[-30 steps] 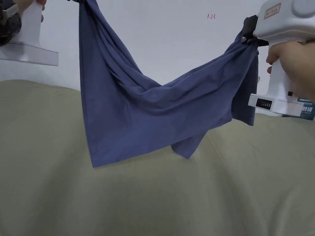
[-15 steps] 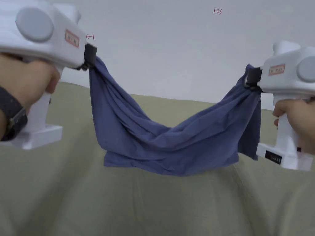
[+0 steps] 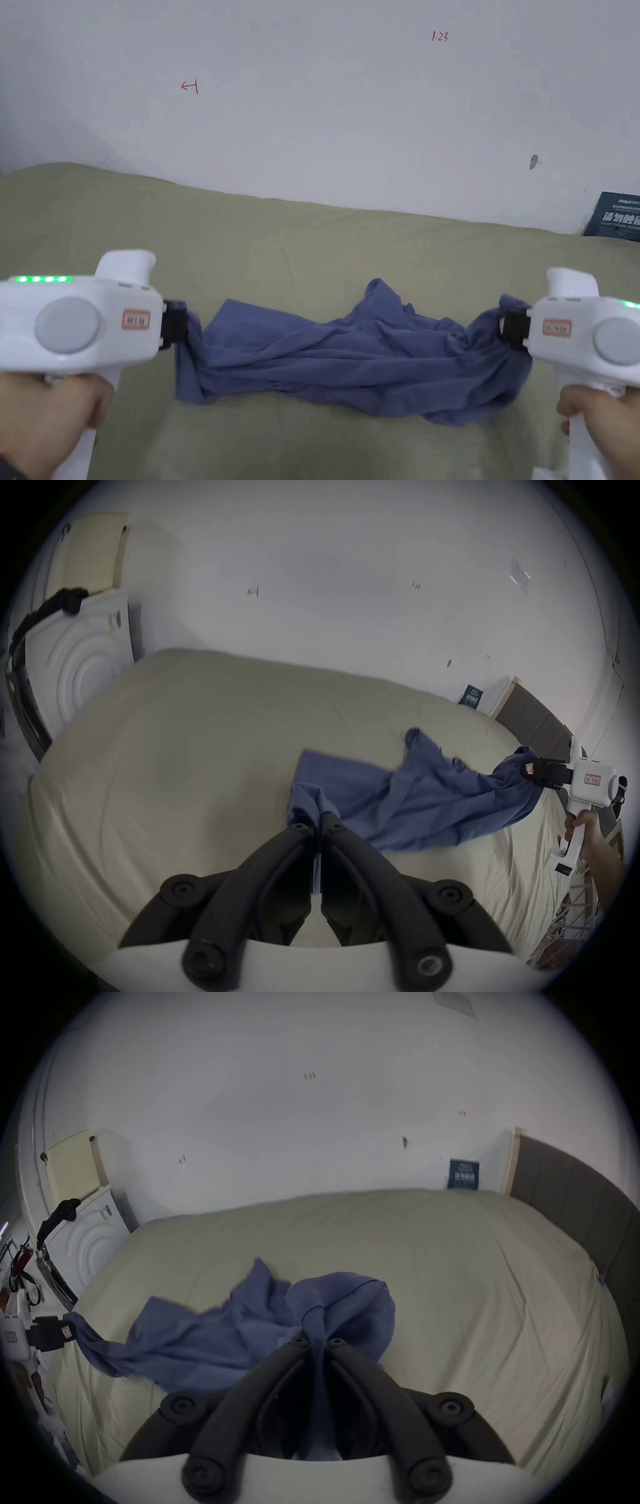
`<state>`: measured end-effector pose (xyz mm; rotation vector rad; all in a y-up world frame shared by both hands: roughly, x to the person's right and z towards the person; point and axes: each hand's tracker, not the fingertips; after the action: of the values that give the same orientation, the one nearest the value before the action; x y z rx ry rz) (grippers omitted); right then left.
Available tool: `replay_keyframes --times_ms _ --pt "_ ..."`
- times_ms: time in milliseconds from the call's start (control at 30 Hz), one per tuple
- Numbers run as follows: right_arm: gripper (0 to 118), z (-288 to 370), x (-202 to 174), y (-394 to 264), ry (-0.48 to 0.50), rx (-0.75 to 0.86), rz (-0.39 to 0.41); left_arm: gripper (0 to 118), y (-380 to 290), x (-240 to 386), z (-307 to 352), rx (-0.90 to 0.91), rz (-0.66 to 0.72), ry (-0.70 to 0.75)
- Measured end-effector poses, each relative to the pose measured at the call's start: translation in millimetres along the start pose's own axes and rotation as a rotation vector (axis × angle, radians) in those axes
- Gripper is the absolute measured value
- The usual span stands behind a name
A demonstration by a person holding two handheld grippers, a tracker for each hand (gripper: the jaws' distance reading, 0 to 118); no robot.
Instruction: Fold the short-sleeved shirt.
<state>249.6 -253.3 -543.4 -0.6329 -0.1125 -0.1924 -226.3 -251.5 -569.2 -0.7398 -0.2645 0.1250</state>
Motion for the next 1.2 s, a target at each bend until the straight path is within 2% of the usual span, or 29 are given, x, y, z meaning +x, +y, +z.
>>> replay_keyframes --times_ms 267,467,767,867,1000,1033,1067,1100,1133,1167,1200 --pt "4 26.0 31.0 -60.8 0.005 -0.065 -0.021 2 -56.2 -12.8 30.7 -0.044 -0.022 -0.024" --pt "4 31.8 49.9 -95.8 0.015 -0.1 -0.095 2 -88.7 -34.3 47.2 -0.076 0.005 -0.029" --pt "4 36.1 66.4 -113.2 0.014 -0.143 -0.169 2 -140.4 -65.4 72.4 -0.159 0.016 -0.014" --pt "4 33.0 68.6 -117.0 0.0 -0.163 -0.169 2 -157.1 -72.6 70.1 -0.212 0.038 -0.018" --pt "6 31.9 72.3 -119.0 0.013 -0.173 -0.201 2 -157.7 -76.8 72.5 -0.179 0.085 -0.057" --pt "11 34.1 72.3 -117.5 0.017 -0.178 -0.205 3 -156.4 -74.1 74.6 -0.179 0.078 -0.056" --pt "23 39.2 71.4 -115.5 0.011 -0.177 -0.209 8 -155.1 -66.7 81.3 -0.166 0.039 -0.036" --pt "59 45.4 70.1 -114.0 0.01 -0.176 -0.212 27 -153.2 -56.6 92.1 -0.129 -0.021 0.022" --pt "89 58.5 66.7 -112.3 0.001 -0.177 -0.19 54 -150.8 -47.8 102.4 -0.083 -0.064 0.035" --pt "103 76.2 61.4 -111.7 0.007 -0.141 -0.146 76 -147.7 -38.5 115.4 -0.042 -0.091 0.017" --pt "103 96.6 53.2 -113.3 -0.007 -0.065 -0.092 83 -144.0 -27.2 130.3 0.033 -0.103 0.007"
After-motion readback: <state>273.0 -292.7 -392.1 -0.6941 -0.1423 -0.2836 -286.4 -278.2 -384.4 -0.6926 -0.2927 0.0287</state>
